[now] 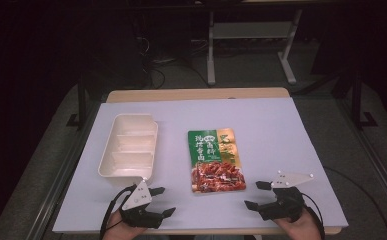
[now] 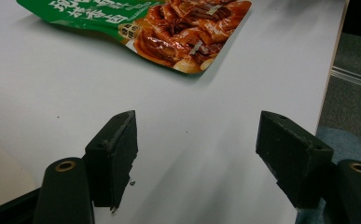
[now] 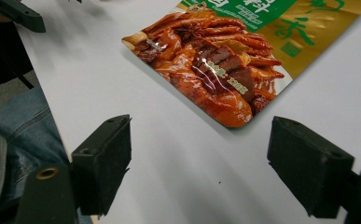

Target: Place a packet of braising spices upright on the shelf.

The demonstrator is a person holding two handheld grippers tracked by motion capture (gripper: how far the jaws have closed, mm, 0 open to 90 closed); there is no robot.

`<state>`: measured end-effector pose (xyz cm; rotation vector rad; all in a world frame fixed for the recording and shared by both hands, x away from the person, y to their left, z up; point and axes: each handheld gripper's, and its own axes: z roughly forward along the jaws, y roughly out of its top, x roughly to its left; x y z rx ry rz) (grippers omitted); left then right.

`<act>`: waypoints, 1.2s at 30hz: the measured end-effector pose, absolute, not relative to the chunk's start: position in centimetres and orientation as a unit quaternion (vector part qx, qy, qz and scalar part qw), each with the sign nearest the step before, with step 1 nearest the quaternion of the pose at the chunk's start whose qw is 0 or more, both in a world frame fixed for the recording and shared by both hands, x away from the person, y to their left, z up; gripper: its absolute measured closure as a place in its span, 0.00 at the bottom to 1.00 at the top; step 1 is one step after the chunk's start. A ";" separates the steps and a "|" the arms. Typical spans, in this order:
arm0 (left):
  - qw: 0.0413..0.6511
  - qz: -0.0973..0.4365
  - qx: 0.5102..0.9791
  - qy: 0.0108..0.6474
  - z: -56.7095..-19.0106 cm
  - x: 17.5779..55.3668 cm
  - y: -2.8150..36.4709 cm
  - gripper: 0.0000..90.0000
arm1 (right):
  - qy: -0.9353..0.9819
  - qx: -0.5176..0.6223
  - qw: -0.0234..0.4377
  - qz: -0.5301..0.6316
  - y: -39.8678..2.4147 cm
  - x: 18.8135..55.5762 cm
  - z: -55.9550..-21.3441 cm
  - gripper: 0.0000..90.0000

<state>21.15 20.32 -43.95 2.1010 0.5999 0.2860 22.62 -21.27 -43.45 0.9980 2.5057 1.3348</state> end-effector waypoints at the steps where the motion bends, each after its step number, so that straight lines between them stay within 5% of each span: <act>1: 0.452 0.117 0.850 0.242 -43.9 21.2 20.3 0.33 | 0.830 0.331 0.065 0.444 -21.3 22.7 -43.5 0.23; 11: 0.447 0.123 0.855 0.233 -43.3 21.8 19.3 0.44 | 0.827 0.326 0.057 0.454 -21.3 23.2 -43.4 0.22; 29: 0.420 0.088 0.874 0.229 -43.2 25.8 15.2 0.92 | 0.832 0.336 0.053 0.437 -21.0 26.0 -43.1 0.22; 36: 0.399 0.096 0.884 0.225 -42.9 27.2 13.7 1.00 | 0.832 0.345 0.066 0.431 -20.6 28.4 -41.9 0.26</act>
